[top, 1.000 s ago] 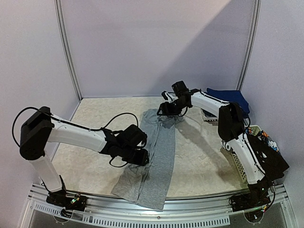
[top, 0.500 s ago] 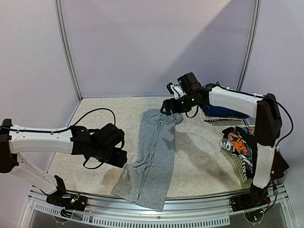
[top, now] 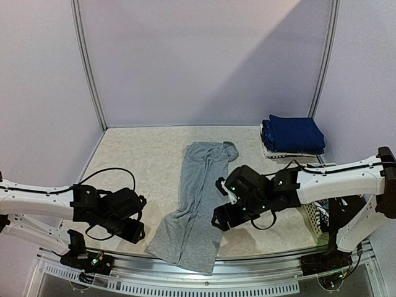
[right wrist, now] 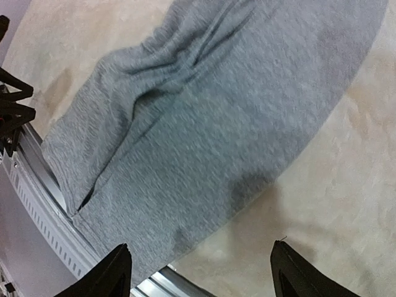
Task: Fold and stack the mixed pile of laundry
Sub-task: Rotate the rectangle-folded tank top at the center of the board, then pick up the rectangle-folded tank top from the center of the board.
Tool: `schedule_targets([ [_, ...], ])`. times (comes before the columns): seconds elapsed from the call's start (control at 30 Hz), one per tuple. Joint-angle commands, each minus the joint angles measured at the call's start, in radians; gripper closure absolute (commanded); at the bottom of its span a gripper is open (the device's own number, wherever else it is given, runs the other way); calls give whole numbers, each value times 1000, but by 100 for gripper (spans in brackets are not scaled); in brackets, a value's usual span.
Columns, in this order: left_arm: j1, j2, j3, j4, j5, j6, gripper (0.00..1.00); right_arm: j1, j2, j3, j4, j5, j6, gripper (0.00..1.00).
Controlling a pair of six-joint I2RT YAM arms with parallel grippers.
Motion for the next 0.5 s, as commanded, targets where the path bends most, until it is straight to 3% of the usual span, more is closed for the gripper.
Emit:
schedule_targets([
  [0.0,-39,4,-54,68,100,-40,55,39,10,-62,13,24,141,24],
  [0.47,-139,45,-116,210,144,-108,61,180,54,-166,127,-96,214,26],
])
